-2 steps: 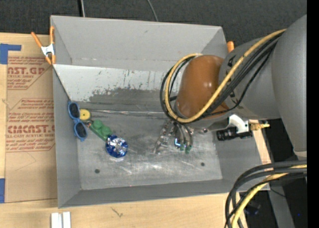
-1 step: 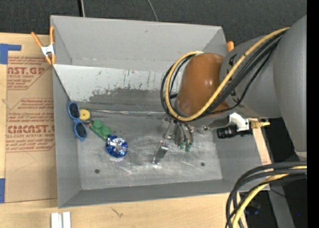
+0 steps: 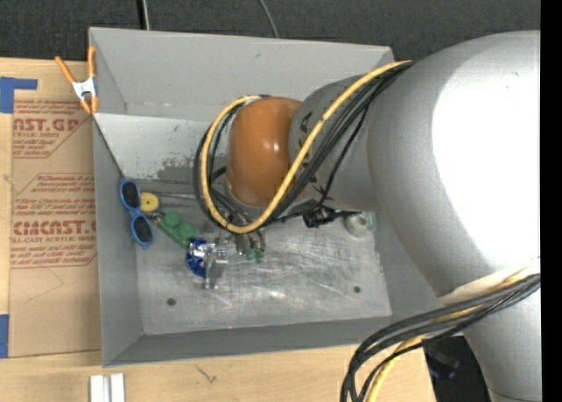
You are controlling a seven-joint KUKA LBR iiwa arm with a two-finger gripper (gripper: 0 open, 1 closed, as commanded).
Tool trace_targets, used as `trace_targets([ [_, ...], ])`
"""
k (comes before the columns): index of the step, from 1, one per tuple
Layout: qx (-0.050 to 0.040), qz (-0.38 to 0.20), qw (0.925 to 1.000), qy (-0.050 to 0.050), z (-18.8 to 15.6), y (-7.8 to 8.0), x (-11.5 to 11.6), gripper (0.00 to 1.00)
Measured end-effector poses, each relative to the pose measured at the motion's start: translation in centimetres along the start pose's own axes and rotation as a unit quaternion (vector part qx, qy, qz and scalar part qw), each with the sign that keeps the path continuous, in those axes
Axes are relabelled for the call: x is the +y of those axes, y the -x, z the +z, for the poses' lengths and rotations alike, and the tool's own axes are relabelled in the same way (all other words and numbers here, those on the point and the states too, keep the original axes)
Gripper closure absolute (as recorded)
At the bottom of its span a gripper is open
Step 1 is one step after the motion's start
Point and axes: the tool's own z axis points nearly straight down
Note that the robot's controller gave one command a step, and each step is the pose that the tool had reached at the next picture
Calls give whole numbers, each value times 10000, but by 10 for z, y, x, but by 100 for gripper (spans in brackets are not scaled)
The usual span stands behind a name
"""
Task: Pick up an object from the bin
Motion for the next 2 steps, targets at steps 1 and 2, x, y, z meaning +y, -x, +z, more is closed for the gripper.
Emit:
trace_targets([
  [1, -3, 20, 10000, -6, -2, 1, -2, 100],
  [2, -40, 99, 9999, 5, -79, 8, 4, 100],
])
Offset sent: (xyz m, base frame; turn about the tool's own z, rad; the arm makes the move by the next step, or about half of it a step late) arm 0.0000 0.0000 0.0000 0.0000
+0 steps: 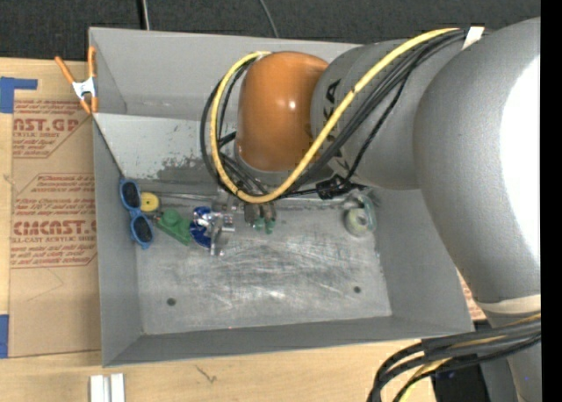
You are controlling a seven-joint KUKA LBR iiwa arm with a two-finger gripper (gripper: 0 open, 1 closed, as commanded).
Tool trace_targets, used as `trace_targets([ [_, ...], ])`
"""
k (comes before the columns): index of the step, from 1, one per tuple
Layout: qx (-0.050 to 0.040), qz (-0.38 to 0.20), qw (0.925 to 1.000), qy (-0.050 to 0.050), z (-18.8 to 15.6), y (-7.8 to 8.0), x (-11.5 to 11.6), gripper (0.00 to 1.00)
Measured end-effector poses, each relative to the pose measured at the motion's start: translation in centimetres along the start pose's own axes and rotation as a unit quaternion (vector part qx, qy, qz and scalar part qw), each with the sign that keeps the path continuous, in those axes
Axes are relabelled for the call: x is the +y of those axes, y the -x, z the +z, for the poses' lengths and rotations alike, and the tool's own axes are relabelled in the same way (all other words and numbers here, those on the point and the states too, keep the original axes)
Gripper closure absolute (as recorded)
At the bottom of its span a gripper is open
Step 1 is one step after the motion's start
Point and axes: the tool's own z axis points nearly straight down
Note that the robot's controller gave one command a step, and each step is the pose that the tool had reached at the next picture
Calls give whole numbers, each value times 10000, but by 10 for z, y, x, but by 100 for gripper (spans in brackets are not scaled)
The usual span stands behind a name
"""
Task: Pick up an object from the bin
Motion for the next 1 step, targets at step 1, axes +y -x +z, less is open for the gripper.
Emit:
trace_targets([
  [1, -11, 88, 10000, 3, -75, 6, 3, 100],
])
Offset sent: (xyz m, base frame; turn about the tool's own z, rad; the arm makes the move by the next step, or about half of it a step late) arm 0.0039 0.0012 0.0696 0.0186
